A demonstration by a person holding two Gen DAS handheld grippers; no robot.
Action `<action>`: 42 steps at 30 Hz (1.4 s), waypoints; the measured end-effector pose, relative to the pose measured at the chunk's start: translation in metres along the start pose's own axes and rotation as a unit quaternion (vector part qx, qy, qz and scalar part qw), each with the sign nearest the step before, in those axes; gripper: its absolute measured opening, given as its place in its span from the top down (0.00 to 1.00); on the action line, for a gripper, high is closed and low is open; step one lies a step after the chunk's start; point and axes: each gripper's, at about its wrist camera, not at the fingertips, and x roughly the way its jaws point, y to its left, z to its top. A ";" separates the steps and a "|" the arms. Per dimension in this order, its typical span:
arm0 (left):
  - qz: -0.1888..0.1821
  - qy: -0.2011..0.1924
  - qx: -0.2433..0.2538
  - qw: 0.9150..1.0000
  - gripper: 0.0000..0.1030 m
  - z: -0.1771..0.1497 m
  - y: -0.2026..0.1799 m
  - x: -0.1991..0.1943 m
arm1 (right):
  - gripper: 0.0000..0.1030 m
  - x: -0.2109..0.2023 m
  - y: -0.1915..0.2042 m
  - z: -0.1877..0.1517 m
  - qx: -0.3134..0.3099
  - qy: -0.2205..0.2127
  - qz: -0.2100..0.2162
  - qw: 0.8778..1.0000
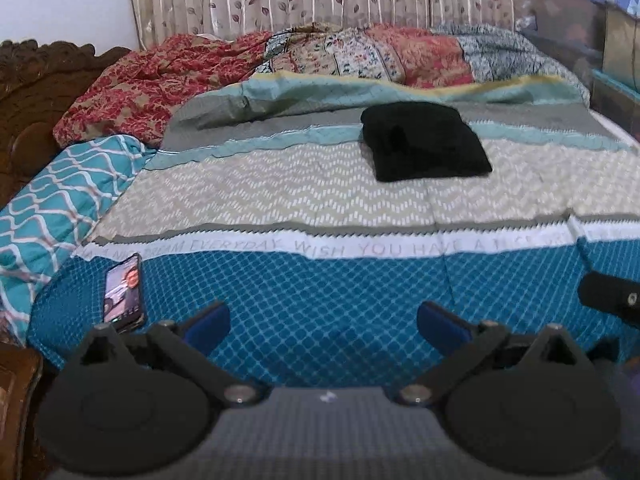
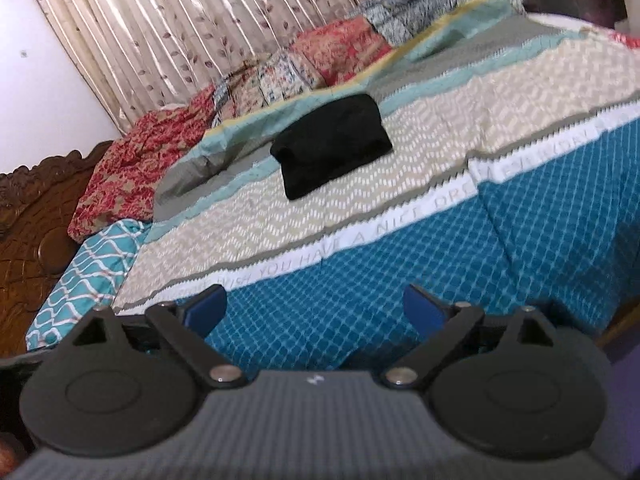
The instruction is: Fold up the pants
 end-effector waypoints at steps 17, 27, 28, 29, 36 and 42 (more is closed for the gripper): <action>0.038 0.011 0.035 0.999 0.00 -0.013 -0.008 0.008 | 0.06 0.009 -0.005 -0.005 0.019 0.037 -0.019 0.999; 0.062 0.045 0.023 0.997 0.00 -0.015 -0.001 0.019 | 0.06 0.005 -0.003 -0.005 0.012 0.024 -0.029 0.999; 0.060 0.048 0.021 0.997 0.00 -0.014 0.000 0.020 | 0.06 0.004 -0.003 -0.004 0.009 0.021 -0.030 0.999; 0.058 0.050 0.019 0.997 0.00 -0.014 0.001 0.020 | 0.06 0.004 -0.001 -0.004 0.008 0.018 -0.030 0.999; 0.041 0.049 0.001 0.998 0.00 -0.011 0.004 0.012 | 0.06 -0.002 0.005 -0.002 -0.011 -0.003 -0.033 0.999; 0.033 0.045 0.003 0.998 0.00 -0.010 0.003 0.007 | 0.06 -0.018 0.010 0.002 -0.029 -0.057 -0.041 0.997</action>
